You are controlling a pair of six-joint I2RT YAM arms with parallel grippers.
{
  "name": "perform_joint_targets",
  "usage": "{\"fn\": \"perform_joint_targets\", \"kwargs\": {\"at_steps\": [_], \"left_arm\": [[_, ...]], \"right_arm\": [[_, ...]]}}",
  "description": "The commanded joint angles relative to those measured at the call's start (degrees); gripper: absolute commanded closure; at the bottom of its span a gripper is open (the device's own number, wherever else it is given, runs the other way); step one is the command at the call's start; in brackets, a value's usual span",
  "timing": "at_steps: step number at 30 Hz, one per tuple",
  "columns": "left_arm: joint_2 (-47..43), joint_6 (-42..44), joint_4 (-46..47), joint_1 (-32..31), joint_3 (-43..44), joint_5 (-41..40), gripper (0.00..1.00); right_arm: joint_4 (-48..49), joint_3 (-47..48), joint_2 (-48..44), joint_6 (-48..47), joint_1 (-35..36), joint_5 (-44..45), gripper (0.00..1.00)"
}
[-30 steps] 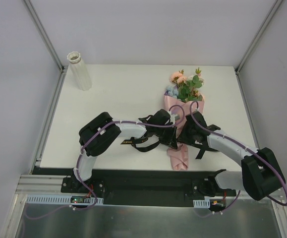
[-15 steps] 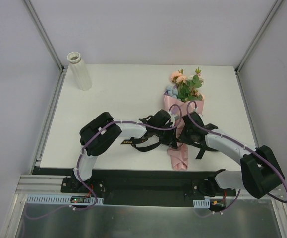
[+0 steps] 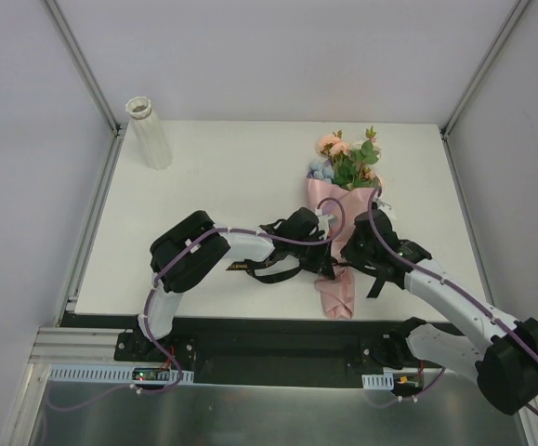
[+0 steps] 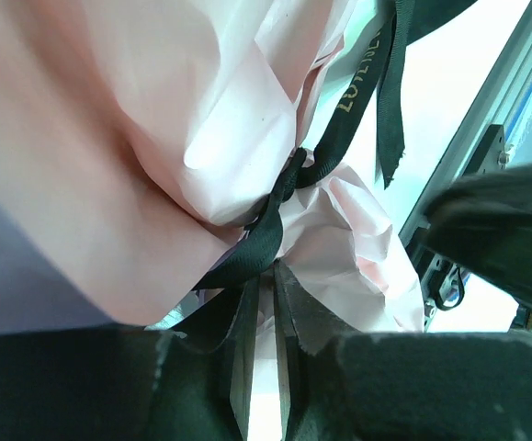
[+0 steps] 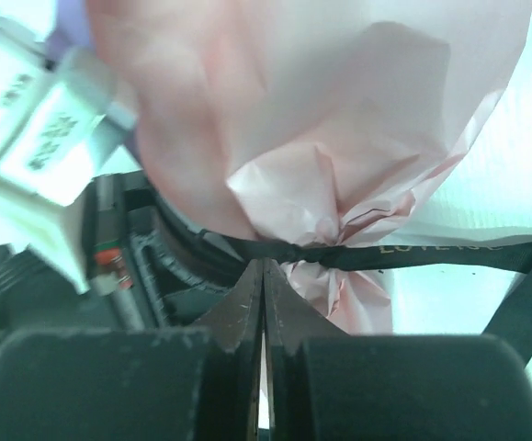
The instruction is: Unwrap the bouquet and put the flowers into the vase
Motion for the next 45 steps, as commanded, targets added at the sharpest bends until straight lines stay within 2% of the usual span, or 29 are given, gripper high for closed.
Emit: {"fn": "perform_joint_targets", "kwargs": {"at_steps": [1, 5, 6, 7, 9, 14, 18, 22, 31, 38, 45], "left_arm": [[2.0, 2.2, -2.1, -0.9, -2.2, -3.2, 0.89], [1.2, 2.1, -1.7, -0.9, -2.9, -3.1, 0.89], [0.9, 2.1, -1.4, -0.9, -3.1, -3.0, 0.89], [0.7, 2.0, -0.8, -0.9, -3.3, -2.8, 0.89], [0.9, 1.8, -0.3, -0.9, -3.2, -2.2, 0.88], [1.7, 1.8, 0.6, -0.9, -2.8, -1.5, 0.87], [2.2, 1.6, 1.6, -0.9, -3.0, -1.2, 0.87], [2.3, 1.8, 2.0, -0.9, -3.3, -1.2, 0.87], [2.4, 2.0, 2.8, -0.9, -3.5, -1.0, 0.87], [2.6, 2.1, 3.7, -0.9, -3.8, -0.4, 0.87], [3.3, 2.1, 4.4, -0.9, -4.0, 0.0, 0.88]], "right_arm": [[-1.3, 1.3, -5.9, -1.3, 0.1, -1.6, 0.99], [-7.7, 2.7, -7.8, 0.4, -0.4, 0.5, 0.98], [-8.6, 2.8, -7.3, 1.3, -0.8, 0.5, 0.94], [-9.0, 2.5, -6.7, 2.2, -1.1, -0.1, 0.82], [-9.1, 2.0, -4.9, 5.7, -1.2, -1.2, 0.72], [-8.6, 2.5, -0.4, 12.1, -1.4, -3.1, 0.67], [-5.9, 1.1, 4.6, 16.5, -3.5, -8.1, 0.73], [-5.1, 1.7, 7.1, 17.9, -3.8, -9.2, 0.76], [-5.3, 2.4, 9.3, 21.0, -4.5, -7.5, 0.77], [-6.5, 4.2, 12.6, 23.7, -4.7, -6.7, 0.82], [-7.7, 6.8, 15.2, 24.0, -4.7, -5.0, 0.8]]}}
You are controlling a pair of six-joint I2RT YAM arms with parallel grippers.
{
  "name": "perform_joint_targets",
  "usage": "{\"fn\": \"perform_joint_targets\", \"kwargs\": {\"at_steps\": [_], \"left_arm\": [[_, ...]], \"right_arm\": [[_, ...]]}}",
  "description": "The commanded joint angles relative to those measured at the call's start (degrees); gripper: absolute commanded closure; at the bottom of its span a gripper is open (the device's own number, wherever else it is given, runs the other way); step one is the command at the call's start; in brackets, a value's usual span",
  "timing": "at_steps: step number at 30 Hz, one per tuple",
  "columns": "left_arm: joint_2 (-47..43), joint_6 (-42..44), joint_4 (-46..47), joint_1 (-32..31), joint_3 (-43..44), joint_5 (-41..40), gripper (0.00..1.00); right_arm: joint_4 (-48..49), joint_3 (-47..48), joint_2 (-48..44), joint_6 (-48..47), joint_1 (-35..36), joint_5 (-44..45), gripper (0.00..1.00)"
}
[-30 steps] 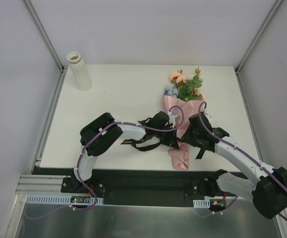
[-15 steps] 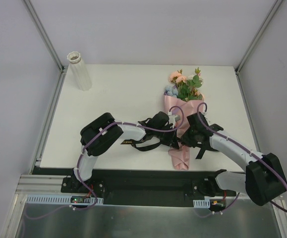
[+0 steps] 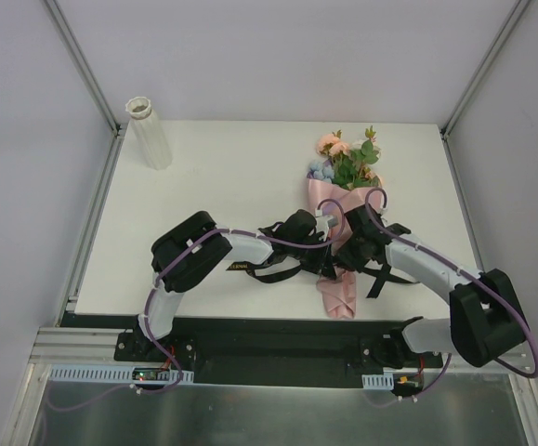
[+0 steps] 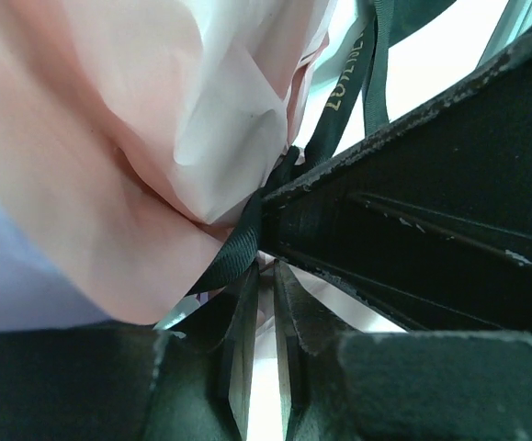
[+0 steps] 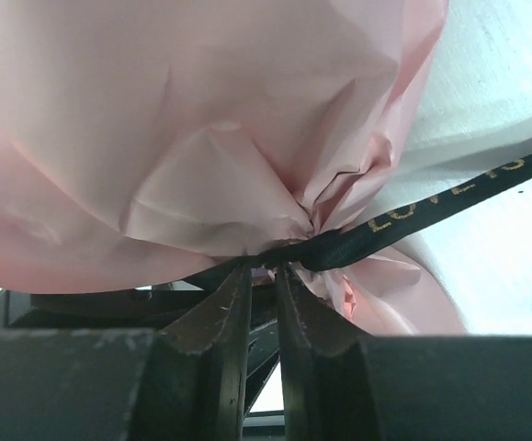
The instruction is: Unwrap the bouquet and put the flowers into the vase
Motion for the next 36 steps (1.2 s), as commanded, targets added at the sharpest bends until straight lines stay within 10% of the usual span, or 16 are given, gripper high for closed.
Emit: {"fn": "perform_joint_targets", "kwargs": {"at_steps": [1, 29, 36], "left_arm": [[2.9, 2.1, -2.0, -0.9, -1.7, -1.1, 0.88], [3.0, 2.2, -1.2, -0.9, -2.1, -0.7, 0.89], [3.5, 2.1, -1.6, -0.9, -1.8, -1.0, 0.89]], "right_arm": [[-1.7, 3.0, 1.2, 2.0, -0.3, 2.3, 0.8], [-2.9, 4.3, 6.2, -0.7, 0.1, 8.0, 0.81], [-2.5, 6.0, 6.9, -0.1, 0.2, 5.1, 0.99]]}}
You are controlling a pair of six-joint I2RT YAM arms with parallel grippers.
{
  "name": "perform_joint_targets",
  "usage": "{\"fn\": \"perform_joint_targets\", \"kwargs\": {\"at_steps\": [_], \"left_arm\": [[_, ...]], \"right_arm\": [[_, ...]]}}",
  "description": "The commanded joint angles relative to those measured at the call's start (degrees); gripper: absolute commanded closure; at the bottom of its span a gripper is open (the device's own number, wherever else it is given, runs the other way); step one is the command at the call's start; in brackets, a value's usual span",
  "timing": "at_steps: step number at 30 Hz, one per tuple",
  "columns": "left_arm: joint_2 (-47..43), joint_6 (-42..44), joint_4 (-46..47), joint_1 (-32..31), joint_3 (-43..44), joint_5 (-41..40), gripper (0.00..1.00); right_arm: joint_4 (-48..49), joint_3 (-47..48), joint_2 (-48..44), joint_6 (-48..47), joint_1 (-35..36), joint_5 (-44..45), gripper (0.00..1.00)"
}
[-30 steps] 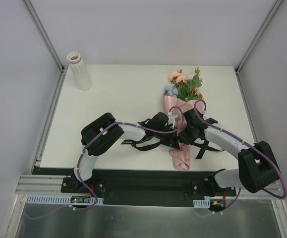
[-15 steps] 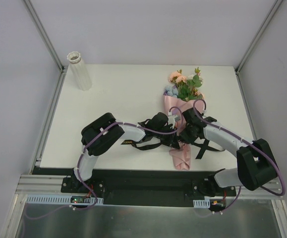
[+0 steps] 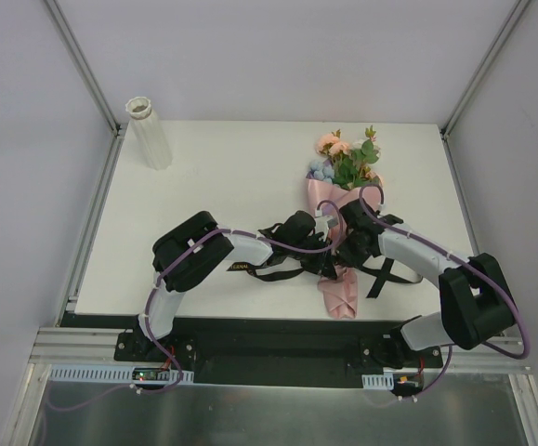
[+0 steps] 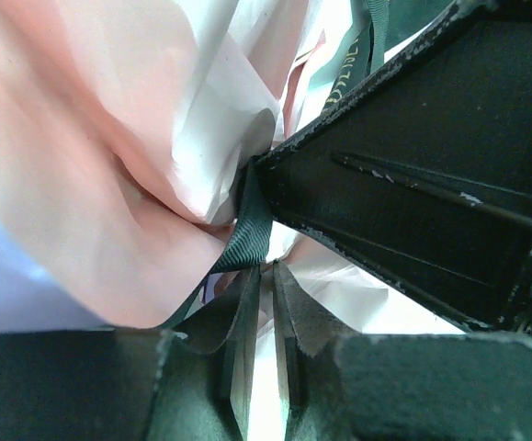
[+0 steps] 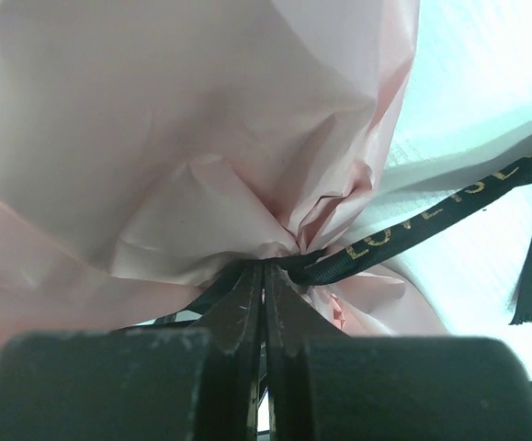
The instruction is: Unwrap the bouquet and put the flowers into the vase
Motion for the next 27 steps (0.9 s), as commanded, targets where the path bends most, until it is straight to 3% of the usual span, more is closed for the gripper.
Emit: {"fn": "perform_joint_targets", "kwargs": {"at_steps": [1, 6, 9, 12, 24, 27], "left_arm": [[2.9, 2.3, -4.8, -0.9, -0.9, -1.5, 0.89], [3.0, 2.2, -5.5, -0.9, -0.6, -2.1, 0.89], [3.4, 2.1, -5.8, -0.9, -0.3, -2.0, 0.89], [3.4, 2.1, -5.8, -0.9, -0.3, -2.1, 0.89], [2.9, 2.3, -5.7, -0.9, -0.9, -2.5, 0.9], [2.5, 2.2, -5.3, -1.0, -1.4, -2.8, 0.9]], "right_arm": [[2.2, 1.3, 0.1, 0.6, 0.2, 0.5, 0.99], [3.9, 0.2, -4.3, 2.5, -0.1, -3.2, 0.99], [21.6, -7.8, -12.1, 5.0, -0.6, -4.6, 0.99], [28.8, -13.2, -16.0, 6.0, -0.9, -3.9, 0.99], [25.5, -14.2, -30.4, -2.9, -1.3, -1.9, 0.99], [14.4, -10.1, -30.6, -6.2, -1.1, 0.2, 0.99]]}}
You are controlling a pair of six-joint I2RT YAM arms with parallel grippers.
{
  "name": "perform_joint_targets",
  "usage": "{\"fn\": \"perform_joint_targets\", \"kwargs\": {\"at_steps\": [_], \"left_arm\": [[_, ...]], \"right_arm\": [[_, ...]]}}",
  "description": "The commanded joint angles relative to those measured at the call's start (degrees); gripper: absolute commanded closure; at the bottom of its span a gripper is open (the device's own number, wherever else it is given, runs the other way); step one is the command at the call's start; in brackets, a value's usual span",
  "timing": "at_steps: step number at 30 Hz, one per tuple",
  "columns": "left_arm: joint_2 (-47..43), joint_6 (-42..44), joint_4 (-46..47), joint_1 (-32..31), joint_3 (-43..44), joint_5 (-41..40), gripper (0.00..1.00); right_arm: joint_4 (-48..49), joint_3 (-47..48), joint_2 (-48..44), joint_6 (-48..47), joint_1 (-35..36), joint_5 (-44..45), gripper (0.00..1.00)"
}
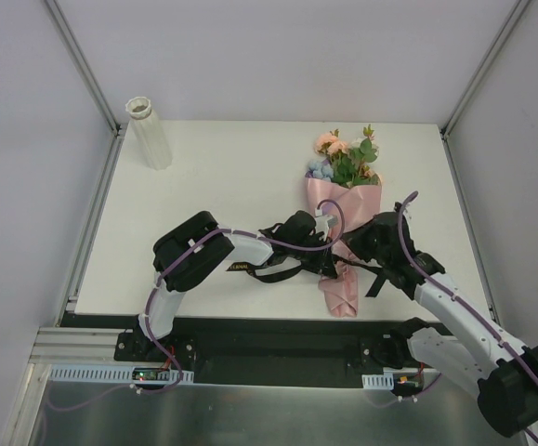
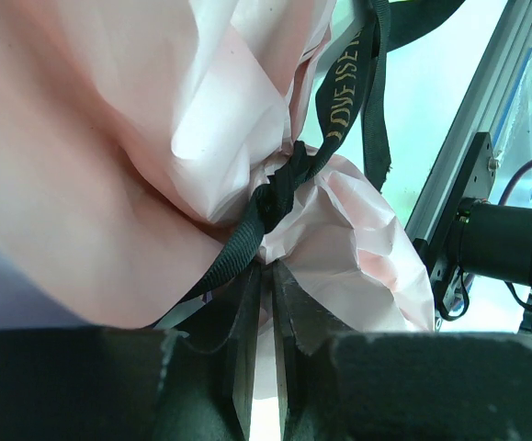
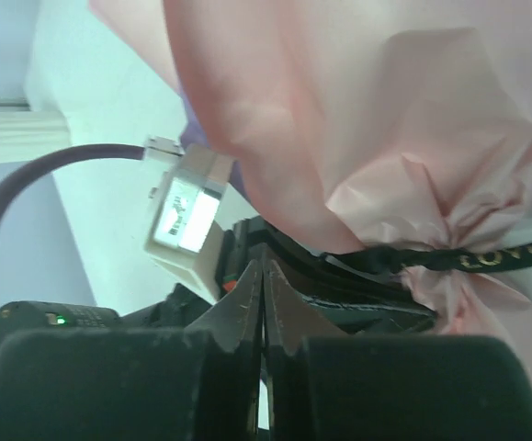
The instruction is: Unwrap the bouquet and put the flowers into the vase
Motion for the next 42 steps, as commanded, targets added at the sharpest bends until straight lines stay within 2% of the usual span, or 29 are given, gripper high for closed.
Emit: {"fn": "perform_joint_targets", "kwargs": {"at_steps": [1, 2, 4, 6, 7, 12, 14, 21, 31, 36, 42], "left_arm": [[2.2, 2.2, -5.3, -0.9, -1.9, -2.7, 0.9], [2.0, 2.2, -4.9, -0.9, -2.0, -2.7, 0.9], [1.9, 2.1, -4.6, -0.9, -2.1, -2.6, 0.9], [1.8, 2.1, -4.5, -0.9, -2.2, -2.6, 0.9], [1.9, 2.1, -4.4, -0.9, -2.2, -2.6, 0.9], [1.3, 2.1, -3.5, -0.9, -3.1, -2.5, 0.9], [1.2, 2.1, -3.4, -1.0, -3.0, -2.5, 0.9], [1.1, 2.1, -3.4, -1.3, -3.0, -2.5, 0.9], [1.6, 2.1, -3.4, -1.3, -2.2, -2.1, 0.9], [1.8, 2.1, -3.7, -1.3, -2.1, -2.0, 0.9], [2.1, 2.1, -4.1, -1.3, -1.8, -2.4, 0.9]], "right_arm": [[-12.1, 5.4, 0.0, -5.7, -0.2, 3.8, 0.88], [-15.7, 5.8, 0.9, -7.4, -0.4, 3.6, 0.79], [-15.4, 4.3, 1.1, -9.1, -1.2, 0.0, 0.67], [-9.0, 1.5, 0.5, -11.0, -1.8, -3.5, 0.64], [-7.1, -0.5, 0.4, -11.1, -1.8, -4.8, 0.59], [-5.9, -1.5, 3.9, -10.3, -2.5, -4.9, 0.58], [-4.9, -1.8, 6.2, -9.3, -3.1, -7.8, 0.59], [-1.5, -1.7, 11.7, -7.7, -3.4, -8.8, 0.7], [6.3, -2.5, 17.5, -9.1, -3.3, -10.3, 0.69], [15.3, -6.5, 16.3, -8.7, -3.3, -10.6, 0.7], [26.6, -12.6, 8.8, -10.6, -3.5, -8.4, 0.72]]}}
